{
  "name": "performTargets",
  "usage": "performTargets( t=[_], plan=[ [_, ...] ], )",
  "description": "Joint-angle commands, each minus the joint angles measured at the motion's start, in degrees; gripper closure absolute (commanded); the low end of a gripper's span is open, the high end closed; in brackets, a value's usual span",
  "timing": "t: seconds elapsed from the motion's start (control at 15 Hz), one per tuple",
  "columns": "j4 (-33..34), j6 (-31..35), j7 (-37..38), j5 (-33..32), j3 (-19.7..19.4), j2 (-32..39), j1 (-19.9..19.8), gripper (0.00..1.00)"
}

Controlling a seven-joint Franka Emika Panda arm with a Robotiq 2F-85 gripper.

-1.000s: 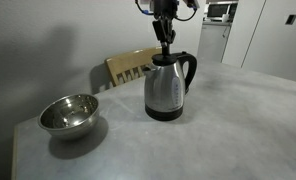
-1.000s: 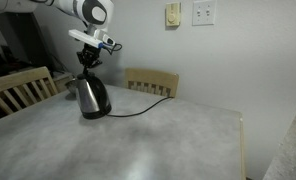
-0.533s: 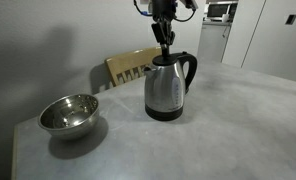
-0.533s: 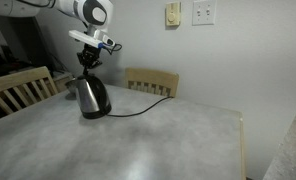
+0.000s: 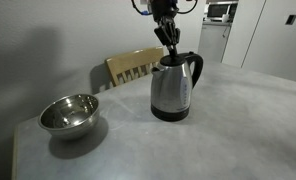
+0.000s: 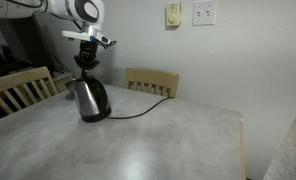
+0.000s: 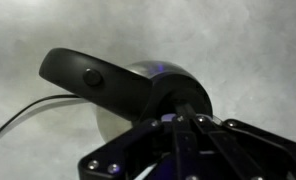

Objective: Close the kettle

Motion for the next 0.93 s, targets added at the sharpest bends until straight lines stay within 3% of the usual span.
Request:
performTargets(
  t=[0.0,0.4,0.87],
  plan=[
    [2.1,-5.2,0.1,-2.8,-1.8,4.5,0.4,1.00],
    [4.2,-10.0,-0.2,-3.0,-2.3,5.8,0.6,1.00],
    [6.2,-6.6,-1.9,-9.7,-3.6,2.1,5.1,1.00]
  ],
)
